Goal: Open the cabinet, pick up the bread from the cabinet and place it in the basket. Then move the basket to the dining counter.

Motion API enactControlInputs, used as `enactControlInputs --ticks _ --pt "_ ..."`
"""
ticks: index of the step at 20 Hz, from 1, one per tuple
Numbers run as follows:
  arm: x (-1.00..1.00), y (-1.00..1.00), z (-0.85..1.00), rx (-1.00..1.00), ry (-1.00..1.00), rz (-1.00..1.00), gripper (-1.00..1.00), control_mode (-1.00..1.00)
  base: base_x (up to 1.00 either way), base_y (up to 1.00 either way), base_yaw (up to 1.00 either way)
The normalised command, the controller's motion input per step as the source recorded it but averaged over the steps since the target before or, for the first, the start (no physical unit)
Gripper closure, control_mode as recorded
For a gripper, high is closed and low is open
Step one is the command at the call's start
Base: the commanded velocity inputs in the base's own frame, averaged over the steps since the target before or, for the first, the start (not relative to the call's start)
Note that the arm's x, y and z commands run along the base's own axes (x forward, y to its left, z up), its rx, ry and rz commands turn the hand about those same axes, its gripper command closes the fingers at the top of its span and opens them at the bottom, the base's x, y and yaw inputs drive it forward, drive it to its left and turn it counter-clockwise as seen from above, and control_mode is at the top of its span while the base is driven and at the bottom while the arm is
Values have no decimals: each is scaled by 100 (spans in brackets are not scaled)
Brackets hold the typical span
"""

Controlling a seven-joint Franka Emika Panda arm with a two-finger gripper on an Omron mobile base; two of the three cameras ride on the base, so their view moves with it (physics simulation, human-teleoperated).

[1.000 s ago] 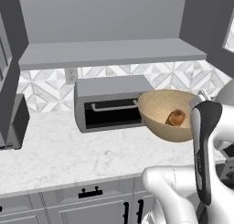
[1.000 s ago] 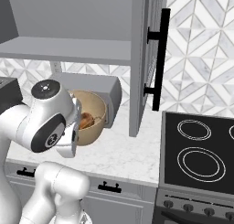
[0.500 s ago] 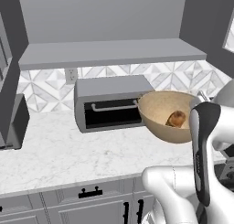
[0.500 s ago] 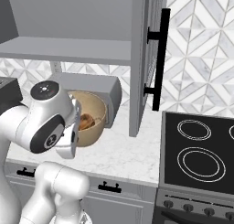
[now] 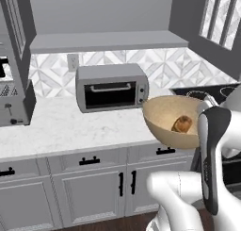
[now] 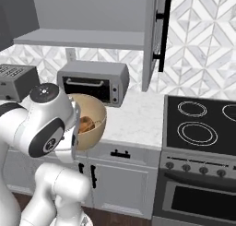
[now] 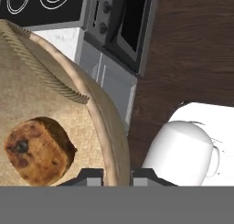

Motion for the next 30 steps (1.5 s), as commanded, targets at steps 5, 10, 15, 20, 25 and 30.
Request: enactControlInputs --ticks 5,10,15,20,25,30 --pt "0 0 0 0 0 0 100 100 -99 6 0" --pt "0 0 0 0 0 0 100 100 -74 -9 -56" --pt "0 0 0 0 0 0 100 100 -2 0 -99" --pt "0 0 0 0 0 0 100 100 0 0 -100" --pt "0 0 0 0 0 0 100 100 0 0 -100" --pt "0 0 0 0 0 0 100 100 0 -1 -100"
